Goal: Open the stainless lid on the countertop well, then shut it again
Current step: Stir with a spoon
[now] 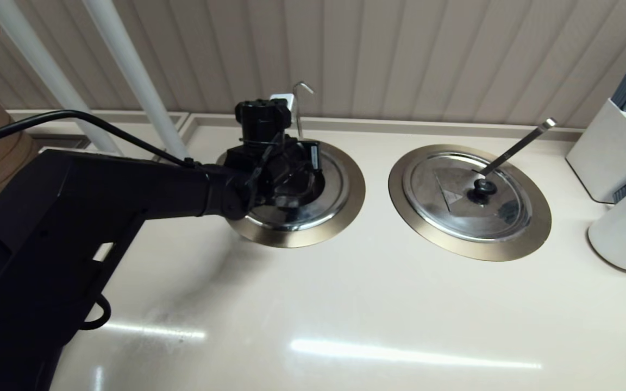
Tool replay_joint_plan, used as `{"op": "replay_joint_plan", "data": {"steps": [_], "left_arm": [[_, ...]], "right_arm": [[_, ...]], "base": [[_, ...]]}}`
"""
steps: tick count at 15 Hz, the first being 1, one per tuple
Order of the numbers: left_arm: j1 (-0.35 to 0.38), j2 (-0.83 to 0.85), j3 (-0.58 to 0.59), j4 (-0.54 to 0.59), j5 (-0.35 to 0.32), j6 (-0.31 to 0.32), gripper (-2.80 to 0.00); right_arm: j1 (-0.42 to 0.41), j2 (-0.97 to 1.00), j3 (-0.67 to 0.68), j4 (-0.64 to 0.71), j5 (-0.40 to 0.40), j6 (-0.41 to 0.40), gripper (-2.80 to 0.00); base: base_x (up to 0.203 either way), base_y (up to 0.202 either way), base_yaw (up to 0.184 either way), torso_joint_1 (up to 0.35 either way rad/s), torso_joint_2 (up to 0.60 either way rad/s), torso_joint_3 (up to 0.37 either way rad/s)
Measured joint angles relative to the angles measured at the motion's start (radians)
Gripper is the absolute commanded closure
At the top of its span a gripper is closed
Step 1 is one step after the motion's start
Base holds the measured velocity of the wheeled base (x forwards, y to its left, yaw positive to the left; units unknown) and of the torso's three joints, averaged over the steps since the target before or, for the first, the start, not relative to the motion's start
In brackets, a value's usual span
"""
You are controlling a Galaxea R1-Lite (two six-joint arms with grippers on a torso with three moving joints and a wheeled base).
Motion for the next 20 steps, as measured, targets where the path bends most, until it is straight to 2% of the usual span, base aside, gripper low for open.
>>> {"op": "replay_joint_plan", "data": {"steps": [2,4,7,9,11,14,16,17,20], "left_arm": [[-0.001,0.026,-0.027,-0.057,0.029,0.002,0.0],[0.0,0.04,-0.034,-0.069,0.05,0.044,0.0],[0.003,0.062,-0.037,-0.152,0.112,0.161,0.0],[0.006,0.07,-0.015,-0.225,0.132,0.257,0.0],[0.008,0.059,0.03,-0.234,0.137,0.306,0.0],[0.007,0.024,0.099,-0.172,0.126,0.357,0.0],[0.007,0.004,0.109,-0.106,0.113,0.329,0.0],[0.007,-0.011,0.11,-0.058,0.09,0.295,0.0],[0.007,-0.056,0.096,0.096,-0.035,0.141,0.0]], "right_arm": [[0.0,0.0,0.0,0.0,0.0,-0.001,0.0],[0.0,0.0,0.0,0.0,0.0,0.0,0.0],[0.0,0.0,0.0,0.0,0.0,-0.001,0.0],[0.0,0.0,0.0,0.0,0.0,-0.001,0.0],[0.0,0.0,0.0,0.0,0.0,-0.001,0.0],[0.0,0.0,0.0,0.0,0.0,0.0,0.0],[0.0,0.0,0.0,0.0,0.0,-0.001,0.0],[0.0,0.0,0.0,0.0,0.0,-0.001,0.0],[0.0,0.0,0.0,0.0,0.0,-0.001,0.0]], "base": [[0.0,0.0,0.0,0.0,0.0,0.0],[0.0,0.0,0.0,0.0,0.0,0.0],[0.0,0.0,0.0,0.0,0.0,0.0],[0.0,0.0,0.0,0.0,0.0,0.0],[0.0,0.0,0.0,0.0,0.0,0.0],[0.0,0.0,0.0,0.0,0.0,0.0],[0.0,0.0,0.0,0.0,0.0,0.0],[0.0,0.0,0.0,0.0,0.0,0.0],[0.0,0.0,0.0,0.0,0.0,0.0]]}}
